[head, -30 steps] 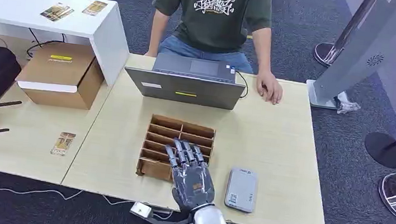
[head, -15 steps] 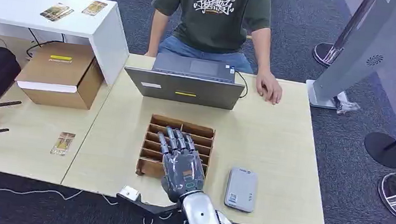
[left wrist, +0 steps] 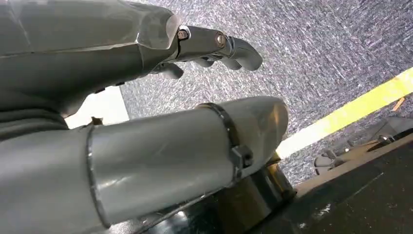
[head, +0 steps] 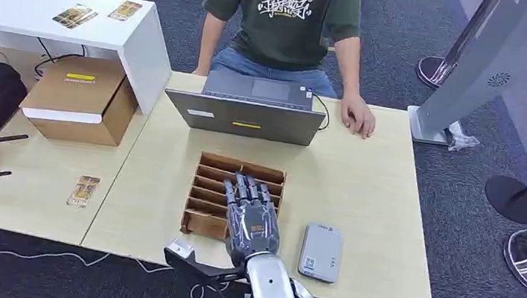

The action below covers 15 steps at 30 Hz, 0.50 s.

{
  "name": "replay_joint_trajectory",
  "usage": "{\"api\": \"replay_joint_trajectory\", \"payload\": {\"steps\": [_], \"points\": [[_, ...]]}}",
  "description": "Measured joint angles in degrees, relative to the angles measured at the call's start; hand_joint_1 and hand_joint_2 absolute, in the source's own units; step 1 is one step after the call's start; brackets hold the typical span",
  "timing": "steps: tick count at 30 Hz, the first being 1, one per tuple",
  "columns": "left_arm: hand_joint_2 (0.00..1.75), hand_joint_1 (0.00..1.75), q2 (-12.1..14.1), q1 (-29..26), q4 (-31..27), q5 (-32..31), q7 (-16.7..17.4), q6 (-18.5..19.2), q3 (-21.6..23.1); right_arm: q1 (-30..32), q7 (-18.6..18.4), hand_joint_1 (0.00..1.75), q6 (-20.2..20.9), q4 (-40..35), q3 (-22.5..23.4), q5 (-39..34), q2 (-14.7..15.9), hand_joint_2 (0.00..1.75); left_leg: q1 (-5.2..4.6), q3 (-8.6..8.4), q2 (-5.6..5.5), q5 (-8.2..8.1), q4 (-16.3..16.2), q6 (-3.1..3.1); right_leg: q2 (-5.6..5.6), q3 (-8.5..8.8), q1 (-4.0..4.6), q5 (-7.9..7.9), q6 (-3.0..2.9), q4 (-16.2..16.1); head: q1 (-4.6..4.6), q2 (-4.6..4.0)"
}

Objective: Pass the card to the sensor for recognition and then transmit it.

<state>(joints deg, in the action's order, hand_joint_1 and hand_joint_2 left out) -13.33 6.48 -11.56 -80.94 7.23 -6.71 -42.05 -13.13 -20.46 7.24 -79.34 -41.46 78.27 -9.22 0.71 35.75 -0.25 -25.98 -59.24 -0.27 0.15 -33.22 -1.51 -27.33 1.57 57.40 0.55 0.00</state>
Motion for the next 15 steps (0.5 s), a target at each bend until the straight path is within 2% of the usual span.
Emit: {"api": "replay_joint_trajectory", "payload": {"steps": [15], "points": [[0.00, 0.00, 0.00, 0.00, 0.00, 0.26, 0.33, 0.04, 0.00, -0.96, -0.98, 0.00, 1.16, 1.35, -0.55, -0.81, 0.00, 1.75, 0.00, 0.00, 0.00, 0.00, 0.00, 0.00, -0.01, 0.01, 0.00, 0.00, 0.00, 0.00, 0.00, 0.00]]}}
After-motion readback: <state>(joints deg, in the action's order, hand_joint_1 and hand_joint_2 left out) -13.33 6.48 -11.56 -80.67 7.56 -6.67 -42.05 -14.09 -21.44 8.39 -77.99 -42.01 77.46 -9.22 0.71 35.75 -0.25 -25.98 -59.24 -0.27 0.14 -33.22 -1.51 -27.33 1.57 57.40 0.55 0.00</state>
